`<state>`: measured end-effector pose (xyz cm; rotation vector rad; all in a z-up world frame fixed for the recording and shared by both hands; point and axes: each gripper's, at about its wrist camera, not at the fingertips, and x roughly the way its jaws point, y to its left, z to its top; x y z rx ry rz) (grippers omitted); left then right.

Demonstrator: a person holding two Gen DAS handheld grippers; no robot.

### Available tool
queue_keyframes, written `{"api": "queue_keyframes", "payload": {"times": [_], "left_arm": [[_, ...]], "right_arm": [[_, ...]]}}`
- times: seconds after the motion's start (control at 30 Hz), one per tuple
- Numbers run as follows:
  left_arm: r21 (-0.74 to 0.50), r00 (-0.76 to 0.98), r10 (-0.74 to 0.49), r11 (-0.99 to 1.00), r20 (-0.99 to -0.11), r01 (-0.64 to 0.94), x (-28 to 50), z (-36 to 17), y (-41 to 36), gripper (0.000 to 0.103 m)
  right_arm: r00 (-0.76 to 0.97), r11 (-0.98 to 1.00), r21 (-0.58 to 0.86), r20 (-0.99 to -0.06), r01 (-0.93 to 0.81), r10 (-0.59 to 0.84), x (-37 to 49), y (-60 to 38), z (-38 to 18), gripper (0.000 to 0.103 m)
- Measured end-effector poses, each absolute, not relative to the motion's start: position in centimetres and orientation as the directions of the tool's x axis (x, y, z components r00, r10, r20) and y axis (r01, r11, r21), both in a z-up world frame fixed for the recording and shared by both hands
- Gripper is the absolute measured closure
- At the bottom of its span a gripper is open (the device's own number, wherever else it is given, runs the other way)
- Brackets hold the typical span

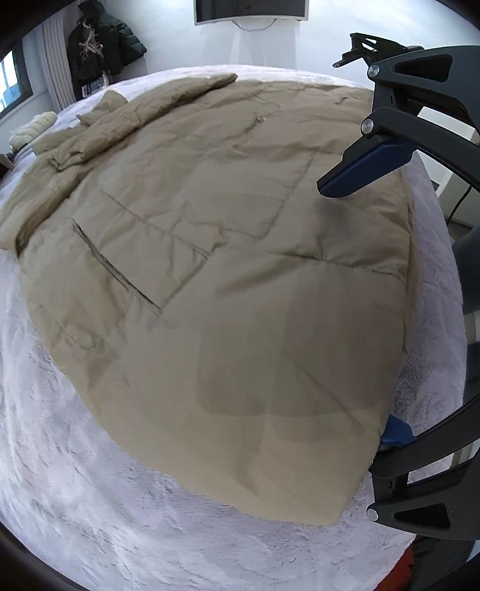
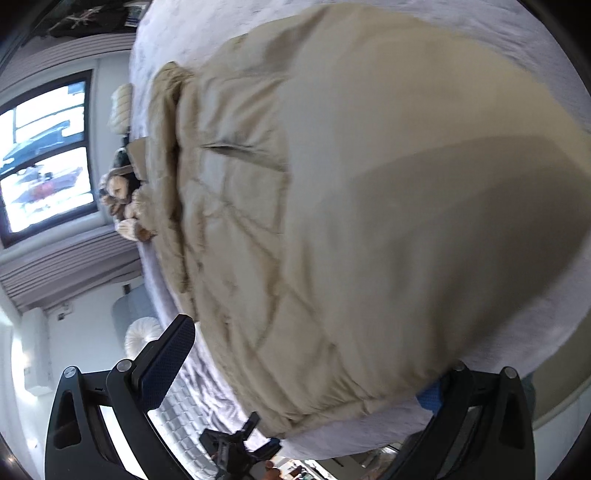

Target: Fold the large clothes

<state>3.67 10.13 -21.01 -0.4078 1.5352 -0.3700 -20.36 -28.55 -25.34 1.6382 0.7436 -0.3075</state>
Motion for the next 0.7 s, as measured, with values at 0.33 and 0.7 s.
{"api": "queue_keyframes", "payload": {"times": [0.33, 0.7], "left_arm": [[-0.599, 0.034, -0.598, 0.801, -0.801, -0.013, 5.6, -18.2, 11.5, 0.086], [-0.692, 0.133, -0.692, 0.720, -0.709, 0.057, 11.6, -9.5, 9.8, 0.086]], "right_arm": [[0.727, -0.008, 0.765, -0.609, 0.644, 0.319, -18.9, -28.9, -24.4, 0.030], [0.757, 0.128, 0.837, -0.538, 0.532, 0.371, -14.7, -32.4, -18.0, 0.093]]}}
